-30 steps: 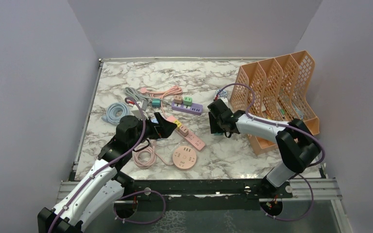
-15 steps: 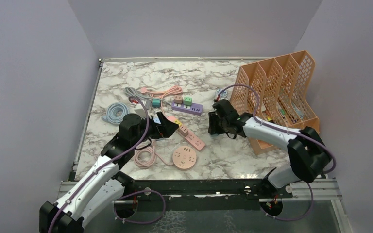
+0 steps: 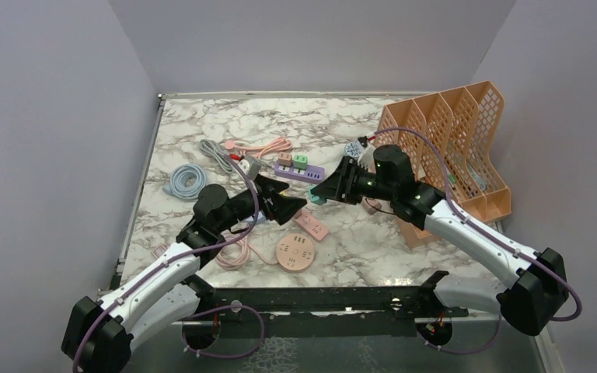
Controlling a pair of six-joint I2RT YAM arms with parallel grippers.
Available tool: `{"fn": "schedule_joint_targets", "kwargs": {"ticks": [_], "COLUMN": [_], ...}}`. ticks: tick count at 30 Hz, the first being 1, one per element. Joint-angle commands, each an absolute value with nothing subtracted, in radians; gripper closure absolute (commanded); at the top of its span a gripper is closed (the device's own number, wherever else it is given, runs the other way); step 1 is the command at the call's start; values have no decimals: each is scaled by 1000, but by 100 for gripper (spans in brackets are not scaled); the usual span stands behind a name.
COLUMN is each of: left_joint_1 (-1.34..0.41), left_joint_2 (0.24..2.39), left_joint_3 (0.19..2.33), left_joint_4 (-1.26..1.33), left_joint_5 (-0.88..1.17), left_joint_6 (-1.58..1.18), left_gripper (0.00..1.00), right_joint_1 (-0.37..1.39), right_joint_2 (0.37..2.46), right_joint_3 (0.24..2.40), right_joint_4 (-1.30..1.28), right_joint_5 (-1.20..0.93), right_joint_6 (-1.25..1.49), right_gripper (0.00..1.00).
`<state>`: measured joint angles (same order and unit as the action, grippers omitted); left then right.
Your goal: Insert the plug
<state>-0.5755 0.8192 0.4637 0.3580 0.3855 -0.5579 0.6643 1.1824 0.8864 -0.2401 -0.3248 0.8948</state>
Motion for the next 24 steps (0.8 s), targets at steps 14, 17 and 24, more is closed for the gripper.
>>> {"fn": "schedule_joint_targets", "kwargs": {"ticks": [14,17,24], "left_joint_1": [-743,-742,-742], "left_joint_2": [1047,1038,981], "left_joint_3": [517,496,453], "left_joint_4": [903,931,968], "left_joint_5": [663,637,613], "left_joint_6": [-213,-213,-221], "left_gripper": [32,36,70], "right_joint_1": [632,632,632], "right_joint_2": [1107,1089,1064], "right_joint_3": [800,791,797], "right_joint_4": [205,193,151], "right_joint_5": [-748,-755,-755], "right_joint_6": [1380,1396,1407], "right_gripper": [69,69,71]}}
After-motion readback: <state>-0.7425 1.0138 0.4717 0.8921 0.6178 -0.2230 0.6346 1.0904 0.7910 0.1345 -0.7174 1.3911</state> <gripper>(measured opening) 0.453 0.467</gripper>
